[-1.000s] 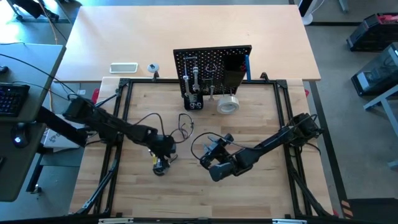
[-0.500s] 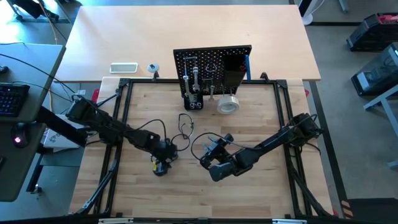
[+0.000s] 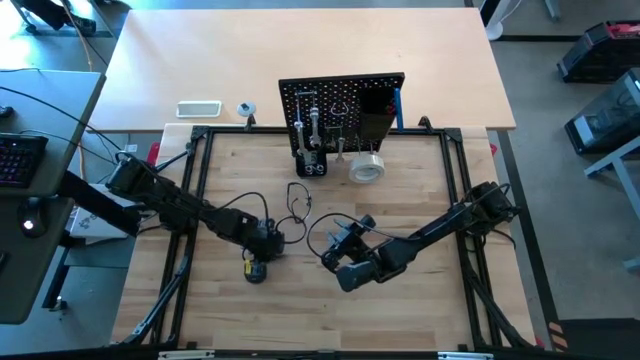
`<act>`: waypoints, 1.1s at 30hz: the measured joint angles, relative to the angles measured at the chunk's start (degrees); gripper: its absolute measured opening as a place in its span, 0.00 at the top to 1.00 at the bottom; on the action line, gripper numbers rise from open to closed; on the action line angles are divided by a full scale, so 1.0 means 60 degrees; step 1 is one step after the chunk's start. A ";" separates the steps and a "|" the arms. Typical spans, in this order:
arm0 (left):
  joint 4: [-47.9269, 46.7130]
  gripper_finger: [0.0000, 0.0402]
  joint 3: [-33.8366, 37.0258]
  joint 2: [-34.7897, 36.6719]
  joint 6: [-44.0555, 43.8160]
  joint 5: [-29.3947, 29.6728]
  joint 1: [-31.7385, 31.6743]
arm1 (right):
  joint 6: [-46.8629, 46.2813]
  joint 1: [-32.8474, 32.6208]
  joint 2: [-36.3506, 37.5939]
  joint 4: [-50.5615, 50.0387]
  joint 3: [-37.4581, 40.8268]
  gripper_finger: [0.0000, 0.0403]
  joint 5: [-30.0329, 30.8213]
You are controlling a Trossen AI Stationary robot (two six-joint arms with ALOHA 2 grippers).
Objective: Hang tools onto peg board
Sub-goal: Hang the black tape measure on the pegboard
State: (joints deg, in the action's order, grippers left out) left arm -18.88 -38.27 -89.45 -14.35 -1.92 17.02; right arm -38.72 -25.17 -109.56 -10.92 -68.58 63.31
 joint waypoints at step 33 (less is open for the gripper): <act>0.0443 1.00 -0.0741 0.2127 0.3672 0.2267 -0.0875 | -0.1865 -0.0814 0.0000 -0.1355 0.0000 0.60 0.0753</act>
State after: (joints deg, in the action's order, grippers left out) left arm -16.22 -42.72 -76.69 7.68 11.68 11.76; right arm -49.91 -30.05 -109.56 -19.05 -68.58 67.83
